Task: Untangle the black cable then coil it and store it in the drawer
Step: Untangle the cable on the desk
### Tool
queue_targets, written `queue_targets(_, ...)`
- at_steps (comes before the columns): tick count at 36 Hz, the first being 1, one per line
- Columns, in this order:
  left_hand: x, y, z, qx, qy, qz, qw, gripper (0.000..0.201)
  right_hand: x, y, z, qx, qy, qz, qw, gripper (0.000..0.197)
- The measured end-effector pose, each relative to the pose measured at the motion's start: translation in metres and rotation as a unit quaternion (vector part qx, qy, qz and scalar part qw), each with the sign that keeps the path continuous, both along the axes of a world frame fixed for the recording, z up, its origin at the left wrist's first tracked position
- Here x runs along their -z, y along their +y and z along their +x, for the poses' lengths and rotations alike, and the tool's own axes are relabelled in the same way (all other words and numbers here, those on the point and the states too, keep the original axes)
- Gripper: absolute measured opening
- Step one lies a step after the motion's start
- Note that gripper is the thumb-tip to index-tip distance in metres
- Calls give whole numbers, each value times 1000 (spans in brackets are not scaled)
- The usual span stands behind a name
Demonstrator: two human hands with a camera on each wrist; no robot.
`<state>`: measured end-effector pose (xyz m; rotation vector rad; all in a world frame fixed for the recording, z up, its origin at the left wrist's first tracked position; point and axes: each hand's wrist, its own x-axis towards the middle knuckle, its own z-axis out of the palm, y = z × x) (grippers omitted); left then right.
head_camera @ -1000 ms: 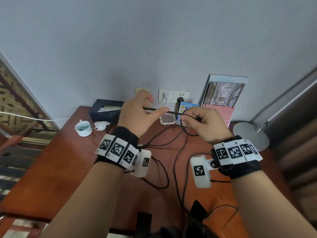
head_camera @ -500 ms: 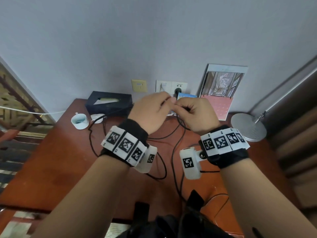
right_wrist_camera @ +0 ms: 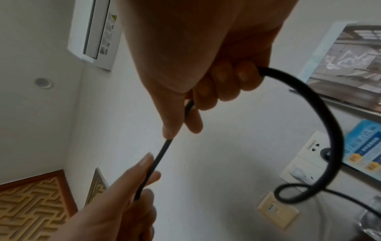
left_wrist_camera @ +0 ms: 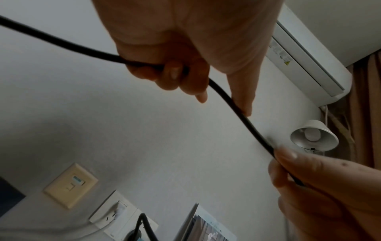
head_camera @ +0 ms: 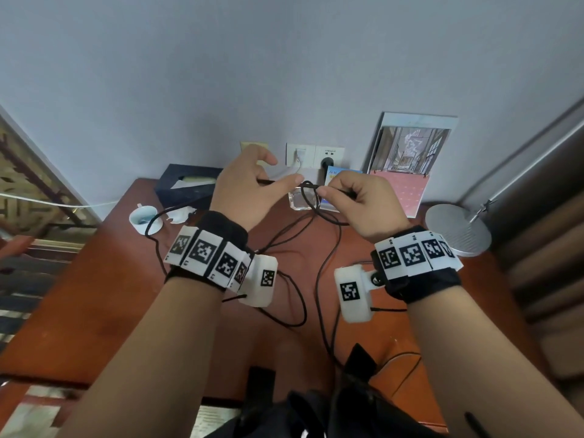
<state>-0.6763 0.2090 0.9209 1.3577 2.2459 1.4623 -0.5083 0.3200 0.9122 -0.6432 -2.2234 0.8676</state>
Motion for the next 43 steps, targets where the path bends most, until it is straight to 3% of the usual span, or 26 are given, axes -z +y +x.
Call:
queue_targets(8, 8, -8, -8, 18, 28, -16, 999, 28, 2, 15, 19, 30, 21, -34, 999, 24)
queue_targets(14, 13, -9, -13, 17, 60, -30, 998, 24, 10, 23, 34, 50, -4, -75, 996, 7)
queue_targets(22, 19, -4, -17, -23, 174, -68, 982, 14, 10, 12, 31, 71, -13, 8, 997, 11)
queue_targets(25, 14, -1, -2, 51, 204, -75, 975, 24, 5, 8, 25, 64, 20, 9, 998, 10)
queue_targets(28, 11, 5, 25, 145, 175, -81, 970, 29, 2, 1, 14, 29, 13, 41, 999, 13)
queue_targets(30, 13, 10, 43, 167, 151, -87, 970, 15, 2, -4, 6, 20, -1, 59, 998, 16)
queue_targets(33, 12, 14, 50, 160, 110, -87, 977, 7, 2, -3, 3, 41, -14, 73, 996, 21)
queue_targets(38, 4, 4, 32, 138, 104, -32, 984, 26, 1, 4, 15, 19, -2, 32, 999, 18)
queue_targets(43, 5, -5, 4, 43, 33, -3, 999, 10, 0, 18, 29, 48, 6, -7, 999, 20)
